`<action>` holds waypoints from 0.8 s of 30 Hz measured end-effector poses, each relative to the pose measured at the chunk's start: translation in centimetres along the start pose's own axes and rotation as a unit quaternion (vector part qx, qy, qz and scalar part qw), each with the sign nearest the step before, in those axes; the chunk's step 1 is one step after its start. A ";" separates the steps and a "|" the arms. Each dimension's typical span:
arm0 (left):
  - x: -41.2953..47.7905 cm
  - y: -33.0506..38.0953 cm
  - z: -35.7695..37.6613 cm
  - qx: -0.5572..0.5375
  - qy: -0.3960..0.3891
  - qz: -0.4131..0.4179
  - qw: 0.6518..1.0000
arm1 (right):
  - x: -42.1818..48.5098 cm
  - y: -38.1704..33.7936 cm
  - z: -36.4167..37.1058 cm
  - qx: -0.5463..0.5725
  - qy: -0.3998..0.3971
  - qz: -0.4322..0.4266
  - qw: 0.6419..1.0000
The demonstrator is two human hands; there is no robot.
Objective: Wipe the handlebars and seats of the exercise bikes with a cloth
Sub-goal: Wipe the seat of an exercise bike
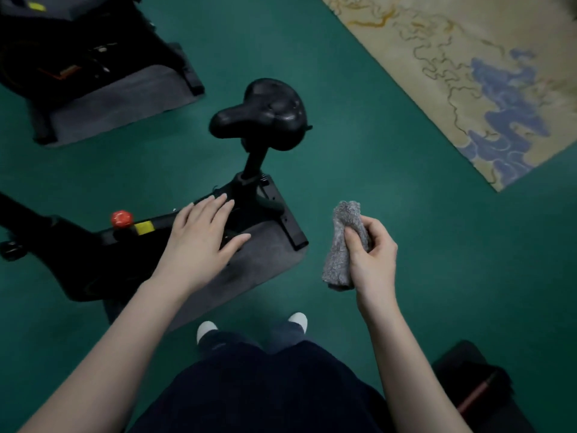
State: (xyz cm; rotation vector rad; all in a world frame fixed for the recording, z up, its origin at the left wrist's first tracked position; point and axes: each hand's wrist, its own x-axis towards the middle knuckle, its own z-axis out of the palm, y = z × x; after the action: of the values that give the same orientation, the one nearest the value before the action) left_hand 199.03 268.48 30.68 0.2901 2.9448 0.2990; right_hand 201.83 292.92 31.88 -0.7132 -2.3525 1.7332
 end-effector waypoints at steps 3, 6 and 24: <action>1.6 4.1 1.5 -0.002 -0.014 0.013 1.000 | 2.0 1.2 -4.0 0.001 0.015 0.004 1.000; 2.9 7.6 2.3 -0.005 -0.023 0.034 0.999 | 3.5 2.3 -7.3 0.005 0.031 0.006 0.999; 18.8 13.8 4.9 -0.001 -0.056 -0.002 0.998 | 19.9 0.5 -10.3 -0.015 -0.001 -0.043 0.999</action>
State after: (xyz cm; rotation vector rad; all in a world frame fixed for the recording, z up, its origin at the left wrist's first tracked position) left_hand 184.12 286.54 26.16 0.2923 2.8350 0.2748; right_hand 188.33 310.84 31.46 -0.6046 -2.3778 1.6688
